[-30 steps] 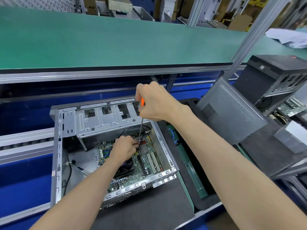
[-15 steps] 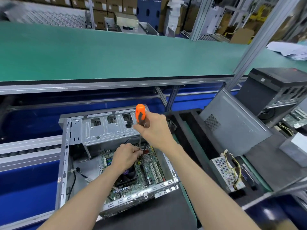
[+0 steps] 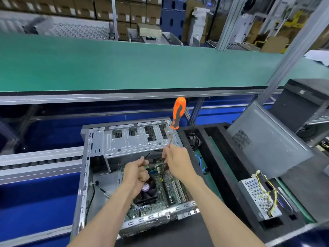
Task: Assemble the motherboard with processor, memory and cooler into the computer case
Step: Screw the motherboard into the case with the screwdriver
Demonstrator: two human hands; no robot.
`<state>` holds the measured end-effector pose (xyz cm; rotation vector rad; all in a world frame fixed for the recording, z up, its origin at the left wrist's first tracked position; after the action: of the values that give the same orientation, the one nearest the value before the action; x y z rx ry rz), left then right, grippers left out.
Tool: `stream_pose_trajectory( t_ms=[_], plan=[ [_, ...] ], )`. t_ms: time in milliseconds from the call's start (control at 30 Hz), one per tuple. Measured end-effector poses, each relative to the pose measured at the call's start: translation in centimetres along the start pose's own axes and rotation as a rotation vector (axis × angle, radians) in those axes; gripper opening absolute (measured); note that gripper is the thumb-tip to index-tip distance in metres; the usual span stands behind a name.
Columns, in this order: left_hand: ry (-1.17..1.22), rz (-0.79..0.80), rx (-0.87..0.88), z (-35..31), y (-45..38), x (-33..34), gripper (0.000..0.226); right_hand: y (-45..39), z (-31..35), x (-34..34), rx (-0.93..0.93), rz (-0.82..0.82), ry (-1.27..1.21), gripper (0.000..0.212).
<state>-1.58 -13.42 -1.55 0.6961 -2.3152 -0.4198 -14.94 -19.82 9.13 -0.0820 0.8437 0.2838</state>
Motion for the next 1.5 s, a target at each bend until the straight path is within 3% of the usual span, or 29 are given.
stream_pose_trajectory(
  t_ms=[67,167,300,467,733,800,900,1100,1400,1500],
  plan=[
    [0.233,0.028,-0.093,0.2,0.4,0.3,0.032,0.1,1.1,-1.6,-0.041,-0.051,-0.101,0.04],
    [0.369,0.099,-0.097,0.0,0.6,0.4,0.034,0.4,2.4,-3.2,-0.096,-0.098,-0.262,0.041],
    [0.401,0.187,-0.113,-0.4,0.2,0.4,0.042,0.5,3.3,-3.9,-0.132,-0.127,-0.37,0.04],
    [0.42,0.28,-0.112,-0.3,0.1,0.9,0.072,0.9,4.5,-3.2,-0.168,-0.11,-0.379,0.038],
    [0.455,0.448,-0.1,-1.1,1.2,2.0,0.075,1.7,5.0,-2.5,-0.15,-0.087,-0.376,0.038],
    [0.478,0.426,-0.113,-1.0,1.1,1.8,0.073,1.7,5.0,-3.1,-0.143,-0.106,-0.397,0.038],
    [0.513,0.343,-0.165,-0.7,1.2,1.5,0.053,1.6,5.1,-3.9,-0.149,-0.126,-0.408,0.038],
    [0.278,0.128,-0.154,-0.2,1.3,0.3,0.034,1.4,4.8,-4.3,-0.142,-0.143,-0.409,0.039],
    [0.259,0.113,-0.072,0.2,-0.1,-0.4,0.033,1.5,4.6,-4.4,-0.139,-0.147,-0.41,0.039],
    [0.243,0.121,-0.045,0.1,-0.1,-0.6,0.02,1.5,4.7,-4.6,-0.144,-0.153,-0.411,0.04]
  ],
)
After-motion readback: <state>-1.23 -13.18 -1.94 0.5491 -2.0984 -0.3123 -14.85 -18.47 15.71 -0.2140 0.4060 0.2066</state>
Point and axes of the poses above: each hand's wrist, its own y-axis away from the middle knuckle, its own x-axis out of the palm, z = x × y, the point moved 6 cm from there along -y, towards the middle knuckle, and after that the axes turned 10 degrees about x, right-handed, at the moved point
